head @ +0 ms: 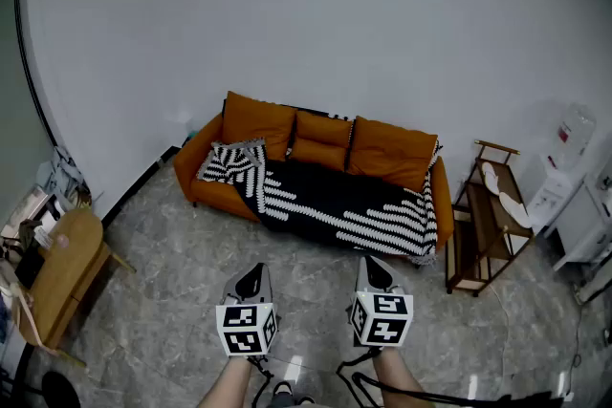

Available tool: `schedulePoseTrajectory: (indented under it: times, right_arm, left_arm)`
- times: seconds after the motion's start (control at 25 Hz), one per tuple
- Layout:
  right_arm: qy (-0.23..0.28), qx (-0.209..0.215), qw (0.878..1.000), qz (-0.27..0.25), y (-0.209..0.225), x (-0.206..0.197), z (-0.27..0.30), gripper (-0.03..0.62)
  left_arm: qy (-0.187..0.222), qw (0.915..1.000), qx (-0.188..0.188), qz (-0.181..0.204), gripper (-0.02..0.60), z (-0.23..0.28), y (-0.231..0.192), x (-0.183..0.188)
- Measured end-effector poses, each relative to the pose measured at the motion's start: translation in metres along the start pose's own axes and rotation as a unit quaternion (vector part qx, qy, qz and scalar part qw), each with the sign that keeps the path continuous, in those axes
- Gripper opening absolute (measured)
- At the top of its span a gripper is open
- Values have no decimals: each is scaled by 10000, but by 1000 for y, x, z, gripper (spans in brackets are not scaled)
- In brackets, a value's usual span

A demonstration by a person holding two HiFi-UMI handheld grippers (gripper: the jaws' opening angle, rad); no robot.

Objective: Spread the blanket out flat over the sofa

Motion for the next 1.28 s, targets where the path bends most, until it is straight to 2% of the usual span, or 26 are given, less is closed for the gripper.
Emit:
schedulePoseTrajectory:
  times: [0.4, 0.72, 1.0, 1.28]
  right_arm:
    - [88, 21, 9999, 81, -12, 2, 22, 5]
    - [24, -120, 9998, 147, -28, 2, 56, 5]
    - [-256, -149, 9994, 197, -36, -11, 83, 5]
    - [-317, -145, 9993, 153, -34, -6, 121, 5]
  left_arm:
    - [34, 10000, -31, -12, 3, 17, -19, 6]
    - [40, 10000, -64, -4, 3, 41, -56, 11]
    - [-37, 10000, -8, -45, 3, 61, -87, 8]
    - [-112, 9999, 65, -52, 5, 90, -107, 6]
Point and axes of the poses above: the fingertips, and each gripper's own axes: z forward along the fingers, y to its right, x out of its top, the point moved 4 cm from there along -z, backward along the fingers, and after that the axes turned 3 degrees about y, right-handed, at the moved point
